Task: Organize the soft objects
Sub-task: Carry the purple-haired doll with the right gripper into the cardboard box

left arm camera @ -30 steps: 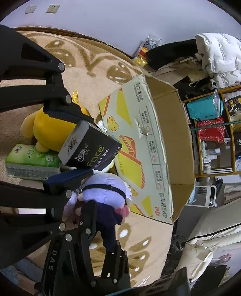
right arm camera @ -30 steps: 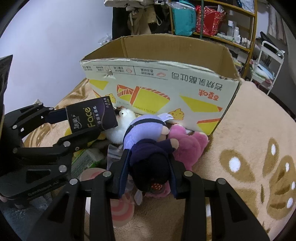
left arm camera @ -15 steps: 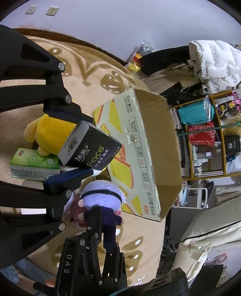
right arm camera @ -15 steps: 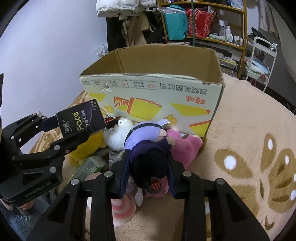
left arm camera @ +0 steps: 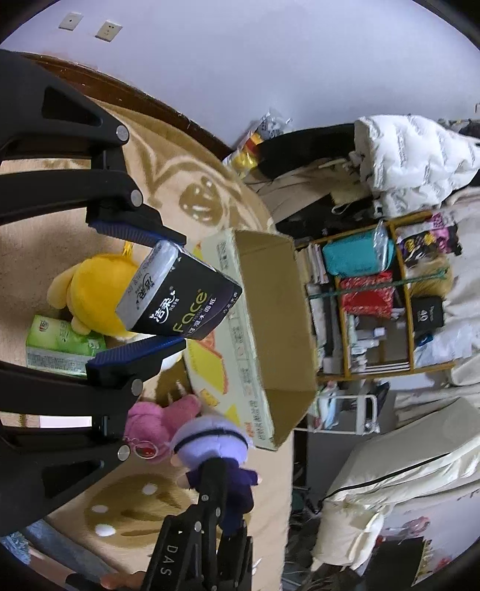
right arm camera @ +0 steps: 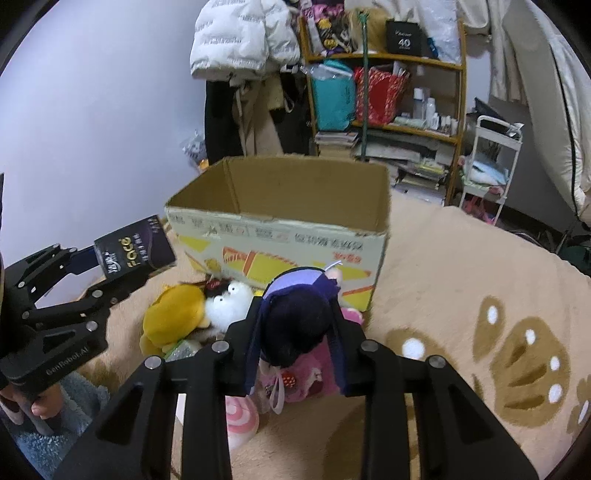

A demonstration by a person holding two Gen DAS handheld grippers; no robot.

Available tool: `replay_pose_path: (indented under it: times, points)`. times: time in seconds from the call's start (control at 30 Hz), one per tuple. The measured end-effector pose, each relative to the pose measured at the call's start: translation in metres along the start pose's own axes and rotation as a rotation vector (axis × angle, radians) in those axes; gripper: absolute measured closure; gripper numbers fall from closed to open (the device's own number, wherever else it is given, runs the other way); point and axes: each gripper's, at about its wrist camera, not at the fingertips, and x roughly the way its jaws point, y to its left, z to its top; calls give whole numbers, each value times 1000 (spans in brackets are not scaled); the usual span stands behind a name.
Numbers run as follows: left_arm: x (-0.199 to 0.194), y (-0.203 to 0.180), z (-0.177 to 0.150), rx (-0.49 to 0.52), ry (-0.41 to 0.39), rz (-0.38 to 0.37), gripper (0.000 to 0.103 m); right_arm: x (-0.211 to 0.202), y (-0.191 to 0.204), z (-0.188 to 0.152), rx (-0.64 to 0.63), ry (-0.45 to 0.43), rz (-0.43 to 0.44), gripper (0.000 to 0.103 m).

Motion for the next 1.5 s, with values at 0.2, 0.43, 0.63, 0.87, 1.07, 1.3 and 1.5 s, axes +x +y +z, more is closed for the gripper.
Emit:
replay_pose_path:
  times: [0.2, 0.43, 0.63, 0.87, 1.07, 1.3, 1.5]
  points:
    - [-17, 7, 4, -15, -55, 31, 57, -19, -4, 6, 2, -57, -19, 71]
    - [-36, 10, 20, -5, -151, 54, 57, -51, -1, 27, 5, -165, -11, 71]
    - [-40, 16, 45, -5, -200, 64, 57, -64, 1, 54, 8, -222, -15, 71]
    - [-27, 25, 76, -14, -232, 78, 56, -55, -6, 84, 11, -253, -27, 71]
    - [-6, 29, 95, -18, -246, 94, 56, -34, -9, 101, -16, -253, -30, 71]
    - [28, 37, 96, -59, -211, 95, 56, 0, -20, 103, 10, -232, -10, 71]
    - [54, 37, 89, -67, -155, 69, 56, 29, -20, 97, -9, -200, 9, 71]
